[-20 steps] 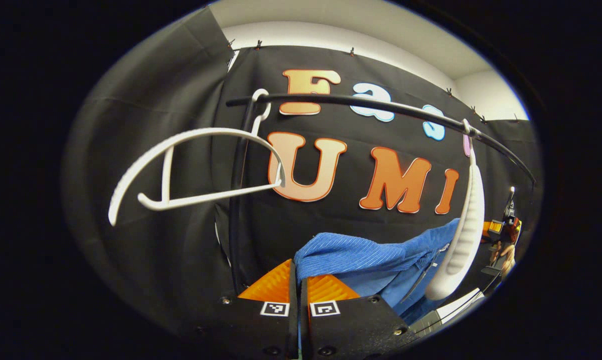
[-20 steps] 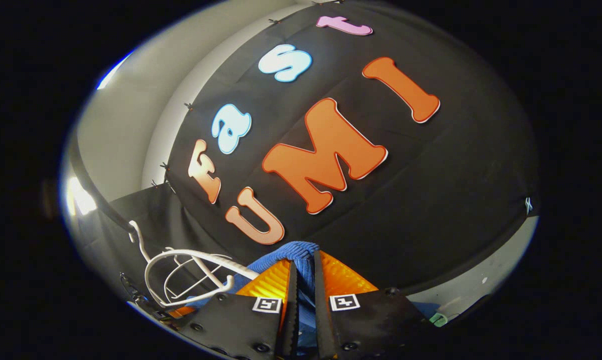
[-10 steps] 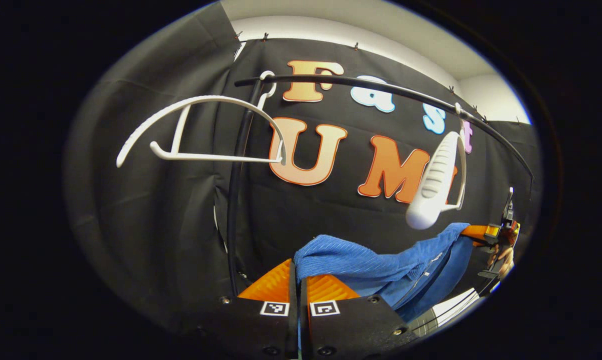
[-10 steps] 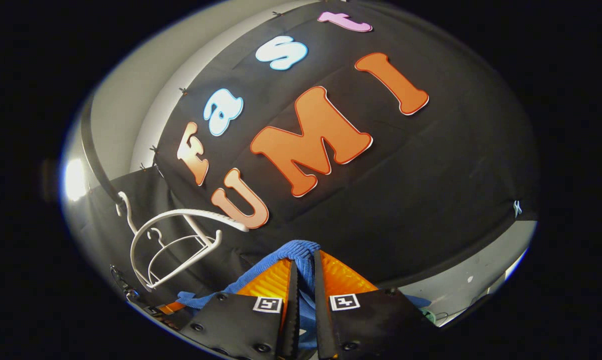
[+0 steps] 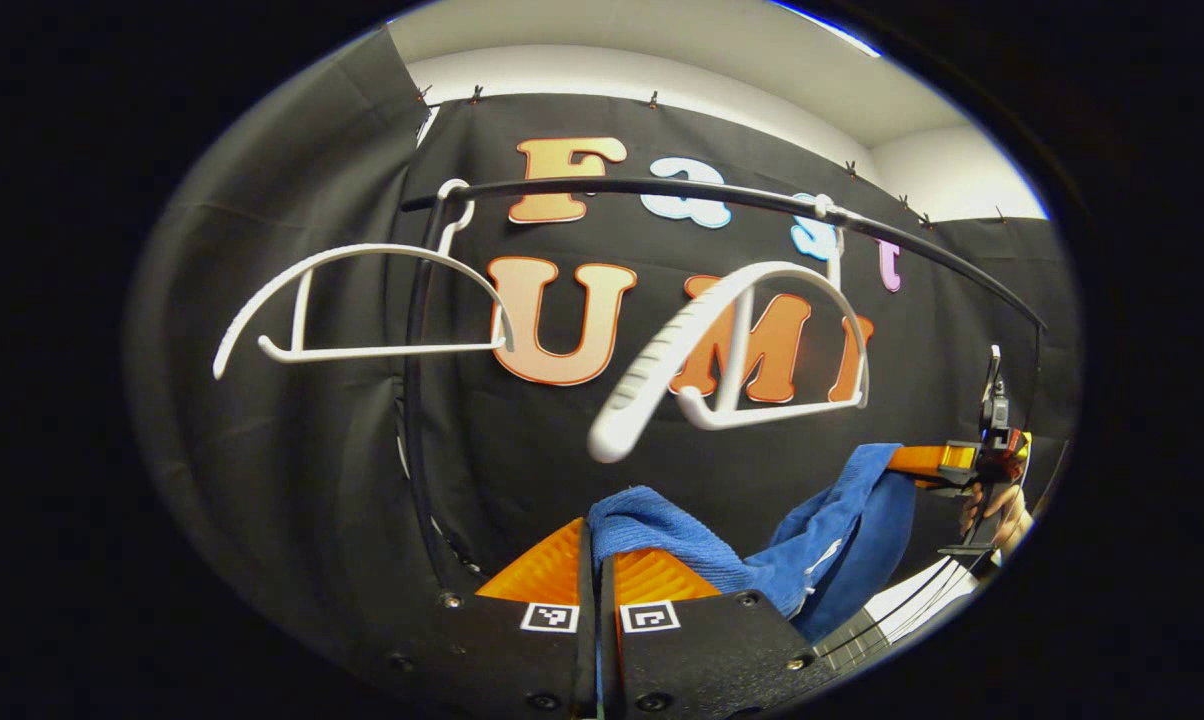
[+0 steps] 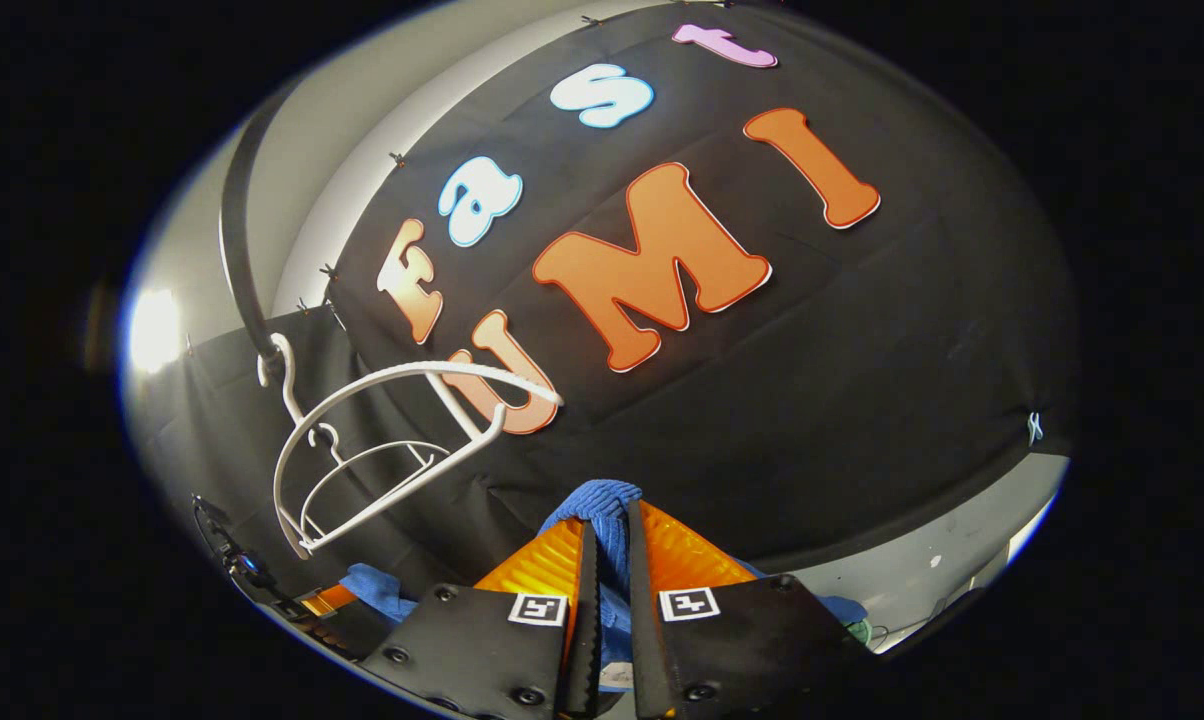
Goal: Grasp the clothes on the hanger with both hands and then place them into the laundry hamper below.
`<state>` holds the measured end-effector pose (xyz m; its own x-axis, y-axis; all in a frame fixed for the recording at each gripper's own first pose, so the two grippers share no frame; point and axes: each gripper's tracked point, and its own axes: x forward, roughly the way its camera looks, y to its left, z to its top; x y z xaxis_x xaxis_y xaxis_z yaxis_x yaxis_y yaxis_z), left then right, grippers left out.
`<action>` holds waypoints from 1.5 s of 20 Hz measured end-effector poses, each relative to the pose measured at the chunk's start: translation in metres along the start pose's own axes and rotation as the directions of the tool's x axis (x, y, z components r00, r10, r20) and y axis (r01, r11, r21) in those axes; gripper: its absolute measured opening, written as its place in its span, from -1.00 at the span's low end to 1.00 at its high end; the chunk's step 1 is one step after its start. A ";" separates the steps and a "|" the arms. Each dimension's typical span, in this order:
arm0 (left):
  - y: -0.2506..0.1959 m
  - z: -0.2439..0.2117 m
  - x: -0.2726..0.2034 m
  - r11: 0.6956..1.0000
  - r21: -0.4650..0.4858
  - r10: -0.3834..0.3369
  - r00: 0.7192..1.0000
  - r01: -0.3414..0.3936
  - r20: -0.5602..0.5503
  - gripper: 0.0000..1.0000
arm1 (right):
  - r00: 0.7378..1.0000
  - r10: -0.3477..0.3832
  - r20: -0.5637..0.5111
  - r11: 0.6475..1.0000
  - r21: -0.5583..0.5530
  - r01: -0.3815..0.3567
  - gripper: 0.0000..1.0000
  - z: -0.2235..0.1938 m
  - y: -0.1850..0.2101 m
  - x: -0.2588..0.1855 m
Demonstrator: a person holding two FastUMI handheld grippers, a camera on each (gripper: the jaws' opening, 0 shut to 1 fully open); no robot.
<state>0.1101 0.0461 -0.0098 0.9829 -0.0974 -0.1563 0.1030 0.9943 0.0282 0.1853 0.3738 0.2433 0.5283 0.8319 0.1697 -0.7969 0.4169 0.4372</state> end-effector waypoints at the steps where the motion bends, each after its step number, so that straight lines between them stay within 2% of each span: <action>1: -0.009 0.000 -0.002 1.000 0.003 -0.015 1.000 0.015 0.000 -0.96 | 1.000 0.001 0.000 1.000 -0.005 -0.001 -0.60 -0.002 0.003 -0.002; 5: -0.038 -0.006 -0.001 0.997 -0.026 -0.071 0.997 0.071 -0.011 -0.96 | 1.000 -0.012 -0.007 0.999 -0.037 0.012 -0.60 -0.013 0.009 -0.014; 10: -0.071 -0.028 0.007 0.990 -0.094 -0.109 0.993 0.104 -0.051 -0.96 | 0.999 -0.044 -0.022 0.991 -0.126 0.041 -0.59 -0.029 0.008 -0.026; 20: -0.127 -0.068 0.023 0.978 -0.076 -0.202 0.966 0.192 -0.158 -0.96 | 0.987 -0.139 -0.084 0.949 -0.295 0.108 -0.58 -0.067 -0.015 -0.044; 26: -0.145 -0.099 0.027 0.973 -0.097 -0.227 0.948 0.210 -0.224 -0.96 | 0.976 -0.176 -0.125 0.934 -0.335 0.126 -0.58 -0.090 -0.031 -0.055; 30: -0.150 -0.121 0.029 0.973 -0.115 -0.224 0.935 0.199 -0.275 -0.96 | 0.968 -0.197 -0.158 0.937 -0.321 0.138 -0.57 -0.108 -0.041 -0.064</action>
<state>0.1045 -0.1002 -0.1384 0.8539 -0.3016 -0.4242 0.2785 0.9533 -0.1173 0.1526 0.3433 0.1189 0.6216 0.7809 -0.0618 -0.7679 0.6230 0.1491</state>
